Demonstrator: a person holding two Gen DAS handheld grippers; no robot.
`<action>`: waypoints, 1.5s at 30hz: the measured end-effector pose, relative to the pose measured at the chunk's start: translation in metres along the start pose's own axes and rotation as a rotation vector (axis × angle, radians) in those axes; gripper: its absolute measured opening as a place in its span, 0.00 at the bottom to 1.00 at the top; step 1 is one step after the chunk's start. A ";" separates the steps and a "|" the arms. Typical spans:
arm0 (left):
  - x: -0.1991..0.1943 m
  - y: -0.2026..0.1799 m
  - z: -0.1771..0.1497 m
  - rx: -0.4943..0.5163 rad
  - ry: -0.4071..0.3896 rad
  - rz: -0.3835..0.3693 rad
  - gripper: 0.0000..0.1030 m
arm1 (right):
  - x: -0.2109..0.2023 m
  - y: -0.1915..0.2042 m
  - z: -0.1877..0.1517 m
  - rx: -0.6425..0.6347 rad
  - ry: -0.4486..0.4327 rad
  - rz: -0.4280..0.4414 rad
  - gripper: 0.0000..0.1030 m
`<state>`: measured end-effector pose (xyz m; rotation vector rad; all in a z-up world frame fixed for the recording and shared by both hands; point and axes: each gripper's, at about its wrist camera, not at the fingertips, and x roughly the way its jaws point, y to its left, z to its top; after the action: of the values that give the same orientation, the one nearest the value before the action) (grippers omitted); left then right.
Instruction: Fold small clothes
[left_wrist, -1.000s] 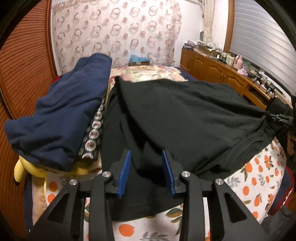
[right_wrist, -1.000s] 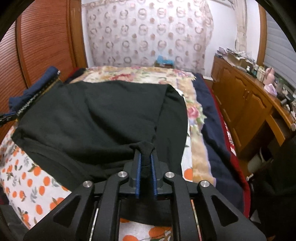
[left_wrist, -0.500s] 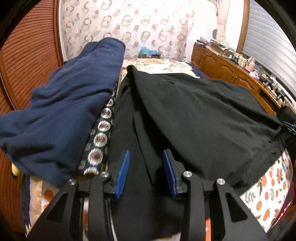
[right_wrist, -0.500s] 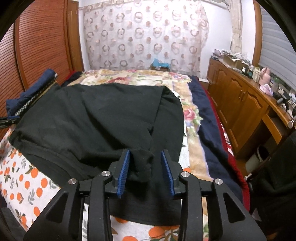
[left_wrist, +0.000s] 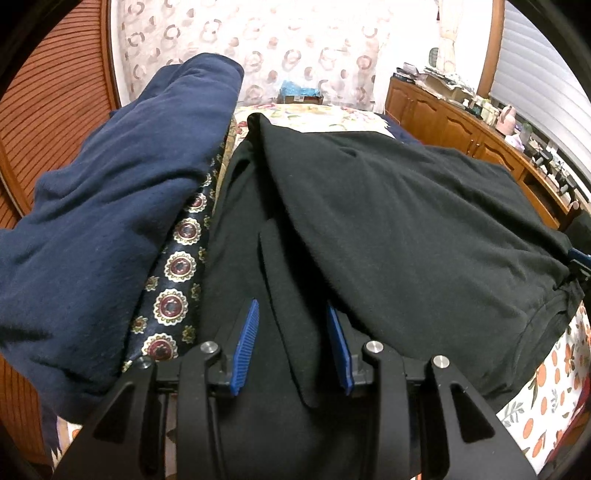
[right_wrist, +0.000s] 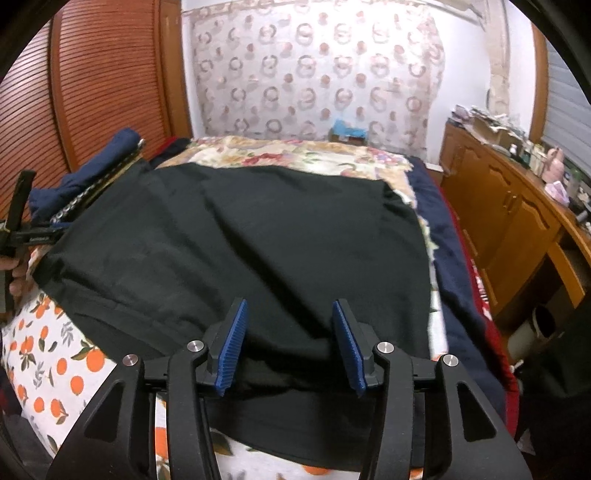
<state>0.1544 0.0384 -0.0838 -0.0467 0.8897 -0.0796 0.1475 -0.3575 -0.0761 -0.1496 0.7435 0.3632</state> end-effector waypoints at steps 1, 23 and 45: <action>0.000 0.000 0.000 0.003 -0.001 -0.003 0.35 | 0.003 0.003 0.000 -0.002 0.006 0.004 0.47; -0.067 0.028 -0.029 -0.074 -0.163 0.037 0.04 | 0.030 0.016 -0.009 -0.042 0.118 -0.014 0.47; -0.028 0.034 -0.039 -0.068 -0.015 0.037 0.49 | 0.030 0.013 -0.009 -0.035 0.118 -0.007 0.48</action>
<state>0.1080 0.0749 -0.0896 -0.0939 0.8776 -0.0148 0.1570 -0.3398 -0.1032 -0.2082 0.8530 0.3634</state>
